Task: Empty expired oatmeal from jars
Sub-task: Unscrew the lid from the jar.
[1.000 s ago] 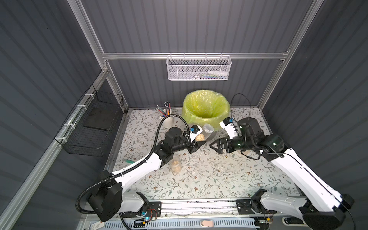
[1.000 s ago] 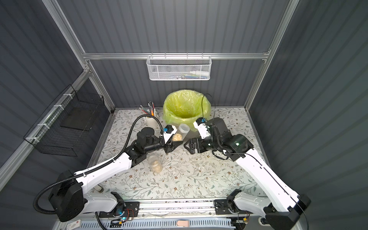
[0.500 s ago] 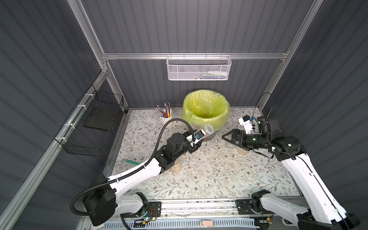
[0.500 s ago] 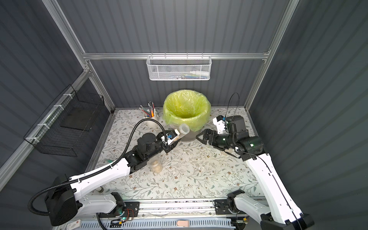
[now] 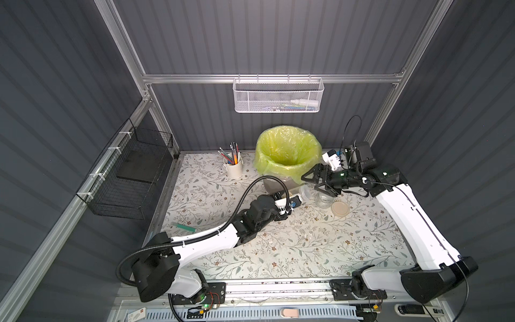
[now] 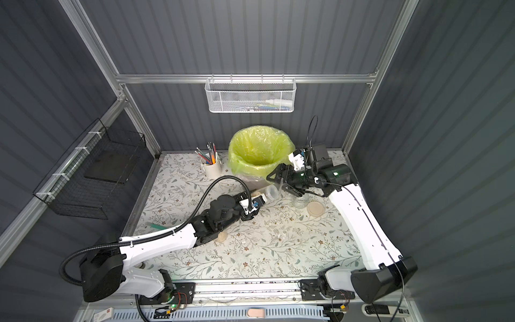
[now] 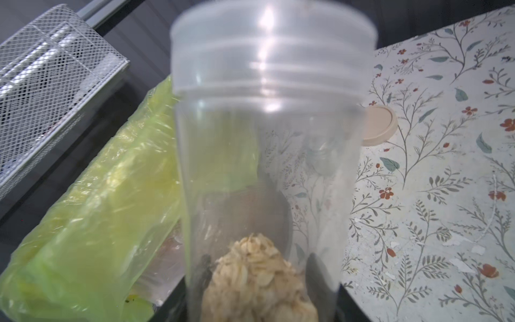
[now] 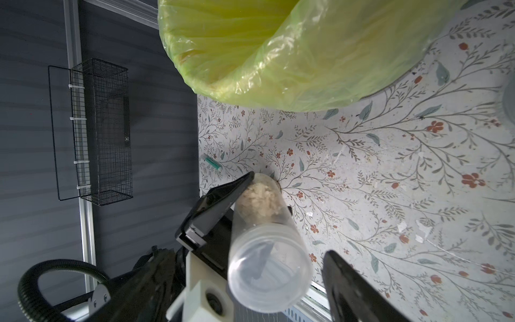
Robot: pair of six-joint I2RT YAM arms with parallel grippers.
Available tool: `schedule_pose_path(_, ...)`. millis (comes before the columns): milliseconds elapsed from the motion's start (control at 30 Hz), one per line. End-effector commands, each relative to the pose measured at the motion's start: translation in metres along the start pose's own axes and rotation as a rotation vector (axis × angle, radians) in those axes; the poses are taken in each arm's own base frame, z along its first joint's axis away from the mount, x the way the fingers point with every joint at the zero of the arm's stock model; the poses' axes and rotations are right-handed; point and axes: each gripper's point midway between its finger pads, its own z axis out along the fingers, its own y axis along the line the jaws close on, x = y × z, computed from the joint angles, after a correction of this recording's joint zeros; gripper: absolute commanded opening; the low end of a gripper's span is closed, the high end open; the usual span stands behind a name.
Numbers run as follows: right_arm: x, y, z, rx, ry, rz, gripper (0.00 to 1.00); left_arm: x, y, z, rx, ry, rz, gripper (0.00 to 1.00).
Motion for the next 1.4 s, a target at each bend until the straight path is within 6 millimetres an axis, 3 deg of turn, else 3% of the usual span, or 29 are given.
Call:
schedule_pose_path(0,0.004,0.003,-0.004,0.013,0.015,-0.025,0.84,-0.026,0.022,-0.001,-0.081,-0.059,0.026,0.25)
schedule_pose_path(267,0.011,-0.030,0.005,0.129,0.028,-0.035,0.82,-0.023,0.021,-0.002,-0.073,-0.037,0.029,0.25)
schedule_pose_path(600,0.027,-0.030,0.027,0.091,0.095,-0.020,0.76,-0.022,0.020,0.006,-0.075,-0.029,0.030,0.25)
schedule_pose_path(1033,0.023,-0.023,0.017,0.062,0.041,-0.037,0.75,-0.016,0.013,0.004,-0.047,-0.017,0.010,0.25)
schedule_pose_path(1367,0.028,-0.026,0.020,0.053,0.058,-0.038,0.60,-0.015,0.014,0.003,-0.052,-0.014,-0.001,0.24)
